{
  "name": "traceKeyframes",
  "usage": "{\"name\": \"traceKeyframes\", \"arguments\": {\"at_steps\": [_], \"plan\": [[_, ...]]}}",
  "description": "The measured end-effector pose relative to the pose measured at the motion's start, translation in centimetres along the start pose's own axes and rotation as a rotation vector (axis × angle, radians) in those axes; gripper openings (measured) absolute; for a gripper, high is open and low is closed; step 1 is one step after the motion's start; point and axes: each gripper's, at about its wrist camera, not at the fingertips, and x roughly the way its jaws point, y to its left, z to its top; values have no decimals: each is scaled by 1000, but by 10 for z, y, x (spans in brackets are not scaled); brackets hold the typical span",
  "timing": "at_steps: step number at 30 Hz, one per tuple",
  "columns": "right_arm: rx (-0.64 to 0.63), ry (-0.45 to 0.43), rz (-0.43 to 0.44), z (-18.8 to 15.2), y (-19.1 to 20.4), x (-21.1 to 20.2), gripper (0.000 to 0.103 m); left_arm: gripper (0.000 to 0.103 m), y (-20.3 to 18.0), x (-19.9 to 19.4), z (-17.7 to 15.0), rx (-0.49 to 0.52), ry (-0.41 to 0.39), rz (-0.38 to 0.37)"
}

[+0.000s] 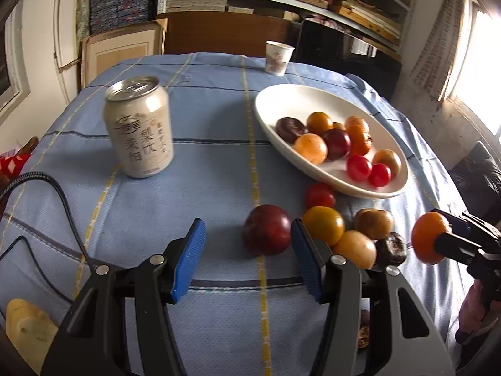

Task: Organize fruits
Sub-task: 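Move the right gripper to another orange and grasp it, then grasp another dark red plum with the left gripper while the right gripper holds the orange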

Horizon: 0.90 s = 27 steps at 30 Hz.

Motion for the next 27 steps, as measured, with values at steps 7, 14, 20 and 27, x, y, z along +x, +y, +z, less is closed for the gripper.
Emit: {"name": "traceKeyframes", "arguments": {"at_steps": [7, 14, 20, 27], "plan": [[-10, 0, -8, 0, 3, 1, 46, 55, -14, 7, -1, 54, 0, -12], [-16, -4, -17, 0, 4, 0, 46, 49, -10, 17, 0, 32, 26, -29], [-20, -2, -22, 0, 5, 2, 46, 47, -7, 29, 2, 8, 73, -38], [-24, -3, -29, -1, 5, 2, 46, 37, -14, 30, -1, 39, 64, -37]]}}
